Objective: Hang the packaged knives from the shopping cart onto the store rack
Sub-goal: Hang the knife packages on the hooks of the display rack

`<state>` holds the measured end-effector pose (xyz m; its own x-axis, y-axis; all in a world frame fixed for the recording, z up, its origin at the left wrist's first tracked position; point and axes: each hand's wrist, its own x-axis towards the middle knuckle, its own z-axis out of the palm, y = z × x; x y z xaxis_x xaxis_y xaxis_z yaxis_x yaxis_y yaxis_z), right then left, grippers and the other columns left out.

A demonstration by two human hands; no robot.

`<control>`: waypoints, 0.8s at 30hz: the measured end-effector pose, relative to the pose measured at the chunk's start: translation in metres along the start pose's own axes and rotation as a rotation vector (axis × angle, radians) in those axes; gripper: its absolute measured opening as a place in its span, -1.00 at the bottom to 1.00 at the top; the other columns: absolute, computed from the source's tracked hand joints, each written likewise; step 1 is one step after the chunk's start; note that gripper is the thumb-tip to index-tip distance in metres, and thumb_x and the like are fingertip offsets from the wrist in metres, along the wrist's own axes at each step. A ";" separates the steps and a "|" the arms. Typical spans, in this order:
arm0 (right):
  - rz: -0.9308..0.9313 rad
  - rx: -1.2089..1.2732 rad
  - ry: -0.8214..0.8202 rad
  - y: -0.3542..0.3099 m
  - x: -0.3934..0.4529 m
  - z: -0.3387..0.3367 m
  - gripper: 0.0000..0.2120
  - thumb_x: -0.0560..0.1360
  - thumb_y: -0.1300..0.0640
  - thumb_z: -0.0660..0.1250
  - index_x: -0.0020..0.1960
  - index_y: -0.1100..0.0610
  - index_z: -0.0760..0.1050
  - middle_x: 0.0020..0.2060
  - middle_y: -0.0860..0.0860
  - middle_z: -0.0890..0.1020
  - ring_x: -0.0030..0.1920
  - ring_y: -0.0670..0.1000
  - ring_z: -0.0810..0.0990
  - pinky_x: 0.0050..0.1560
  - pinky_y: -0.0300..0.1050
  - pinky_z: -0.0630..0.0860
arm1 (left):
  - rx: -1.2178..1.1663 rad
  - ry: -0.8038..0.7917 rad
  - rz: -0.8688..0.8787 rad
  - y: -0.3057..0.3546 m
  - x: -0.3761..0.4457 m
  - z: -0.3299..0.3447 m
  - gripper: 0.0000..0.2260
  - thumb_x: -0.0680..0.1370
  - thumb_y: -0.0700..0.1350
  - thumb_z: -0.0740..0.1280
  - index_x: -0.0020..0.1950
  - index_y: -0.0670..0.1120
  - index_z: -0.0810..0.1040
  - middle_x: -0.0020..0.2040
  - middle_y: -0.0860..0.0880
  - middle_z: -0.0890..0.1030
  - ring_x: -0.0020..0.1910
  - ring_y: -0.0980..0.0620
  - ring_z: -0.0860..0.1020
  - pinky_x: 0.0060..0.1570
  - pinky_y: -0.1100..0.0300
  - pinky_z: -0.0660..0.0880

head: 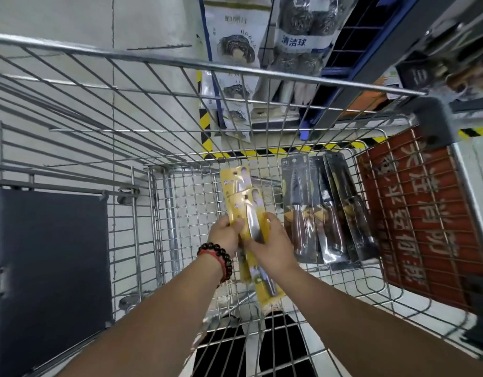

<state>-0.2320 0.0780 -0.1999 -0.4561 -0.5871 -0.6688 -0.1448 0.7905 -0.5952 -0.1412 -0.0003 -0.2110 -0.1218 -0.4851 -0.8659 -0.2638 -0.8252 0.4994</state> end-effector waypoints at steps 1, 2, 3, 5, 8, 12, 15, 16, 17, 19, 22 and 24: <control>0.031 0.117 -0.011 -0.011 -0.006 -0.006 -0.48 0.45 0.12 0.45 0.34 0.06 0.33 0.00 -0.08 0.60 -0.09 -0.10 0.61 -0.21 -0.33 0.50 | -0.007 -0.030 0.024 0.009 -0.014 -0.005 -0.94 0.56 -0.14 0.35 -0.04 -0.04 0.62 -0.03 -0.15 0.68 -0.13 -0.10 0.63 0.02 -0.17 0.58; 0.058 0.215 -0.013 -0.021 -0.012 -0.013 -0.56 0.45 0.17 0.47 0.26 0.10 0.37 -0.12 -0.09 0.62 -0.19 -0.10 0.62 -0.29 -0.33 0.48 | 0.001 -0.053 0.048 0.017 -0.028 -0.012 -0.93 0.55 -0.10 0.37 -0.01 -0.06 0.61 -0.03 -0.12 0.69 -0.15 -0.06 0.64 -0.05 -0.06 0.61; 0.076 0.283 -0.017 -0.032 -0.019 -0.021 -0.61 0.45 0.19 0.48 0.19 0.11 0.40 -0.15 -0.05 0.63 -0.20 -0.06 0.63 -0.29 -0.30 0.48 | 0.011 -0.068 0.082 0.028 -0.042 -0.017 -0.91 0.54 -0.08 0.39 0.00 -0.06 0.60 -0.04 -0.07 0.69 -0.18 0.04 0.65 -0.15 0.09 0.61; 0.076 0.376 -0.028 -0.056 -0.040 -0.038 -0.72 0.44 0.21 0.49 0.05 0.09 0.44 -0.09 0.04 0.66 -0.15 0.01 0.64 -0.24 -0.22 0.51 | 0.039 -0.086 0.150 0.052 -0.074 -0.025 -0.94 0.55 -0.05 0.37 -0.04 -0.02 0.58 -0.07 0.00 0.68 -0.26 0.21 0.62 -0.30 0.28 0.54; 0.015 0.475 -0.036 -0.093 -0.083 -0.068 -0.82 0.47 0.23 0.46 -0.02 0.08 0.49 -0.06 0.04 0.69 -0.10 0.00 0.66 -0.05 -0.10 0.59 | 0.035 -0.130 0.201 0.094 -0.132 -0.027 -0.91 0.60 0.01 0.28 -0.10 0.06 0.50 -0.14 0.11 0.59 -0.27 0.29 0.50 -0.24 0.28 0.43; -0.082 0.695 0.106 -0.130 -0.151 -0.129 -0.89 0.52 0.25 0.41 0.02 0.10 0.58 -0.10 0.03 0.73 -0.03 0.11 0.69 0.09 0.17 0.60 | 0.055 -0.198 0.293 0.138 -0.210 -0.021 -0.89 0.58 -0.03 0.31 0.07 0.00 0.48 -0.09 0.18 0.55 -0.06 0.19 0.53 -0.07 0.31 0.40; -0.151 0.850 0.217 -0.142 -0.201 -0.182 -0.90 0.55 0.23 0.36 0.02 0.16 0.64 -0.05 0.13 0.72 -0.01 0.20 0.69 0.12 0.23 0.58 | 0.143 -0.276 0.379 0.159 -0.257 -0.009 -0.71 0.53 -0.01 0.38 0.22 -0.06 0.53 0.09 0.09 0.63 0.02 0.23 0.59 -0.03 0.37 0.46; -0.164 0.891 0.268 -0.144 -0.218 -0.198 -0.89 0.55 0.21 0.35 0.02 0.17 0.65 -0.05 0.13 0.73 -0.02 0.19 0.69 0.13 0.22 0.58 | 0.164 -0.316 0.417 0.164 -0.272 -0.003 -0.72 0.51 0.02 0.40 0.19 -0.04 0.57 0.09 0.08 0.64 0.09 0.17 0.60 0.05 0.29 0.49; -0.175 0.923 0.328 -0.144 -0.235 -0.214 -0.88 0.56 0.19 0.34 0.02 0.15 0.65 -0.06 0.11 0.73 -0.02 0.17 0.69 0.14 0.20 0.58 | 0.192 -0.347 0.453 0.169 -0.289 0.005 -0.68 0.47 0.08 0.43 0.16 -0.01 0.60 0.09 0.09 0.66 0.14 0.09 0.59 0.16 0.16 0.49; -0.205 0.950 0.461 -0.142 -0.267 -0.242 -0.91 0.55 0.13 0.37 -0.02 0.07 0.66 -0.08 0.08 0.73 -0.01 0.16 0.68 0.13 0.25 0.57 | 0.227 -0.409 0.501 0.177 -0.324 0.023 -0.61 0.38 0.17 0.47 0.13 0.03 0.63 0.09 0.08 0.67 0.15 0.01 0.59 0.27 -0.05 0.44; -0.223 0.998 0.636 -0.130 -0.313 -0.279 -0.93 0.53 0.10 0.38 -0.09 0.04 0.64 -0.18 0.06 0.71 -0.14 0.10 0.68 0.05 0.20 0.59 | 0.259 -0.531 0.563 0.182 -0.373 0.058 -0.85 0.51 0.06 0.37 0.02 0.06 0.64 0.01 0.11 0.69 0.06 0.06 0.61 0.24 -0.05 0.44; -0.238 1.017 0.717 -0.116 -0.346 -0.300 -0.91 0.57 0.13 0.33 -0.02 0.09 0.61 -0.13 0.14 0.71 -0.10 0.15 0.69 0.03 0.14 0.61 | 0.280 -0.612 0.610 0.179 -0.407 0.082 -0.91 0.57 -0.02 0.31 -0.03 0.05 0.61 -0.08 0.18 0.68 -0.06 0.17 0.62 0.13 0.07 0.44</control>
<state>-0.3213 0.2414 0.2345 -0.9295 -0.2183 -0.2974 0.3045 0.0011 -0.9525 -0.2175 0.0731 0.2286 -0.7823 -0.5106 -0.3567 -0.1999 -0.3366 0.9202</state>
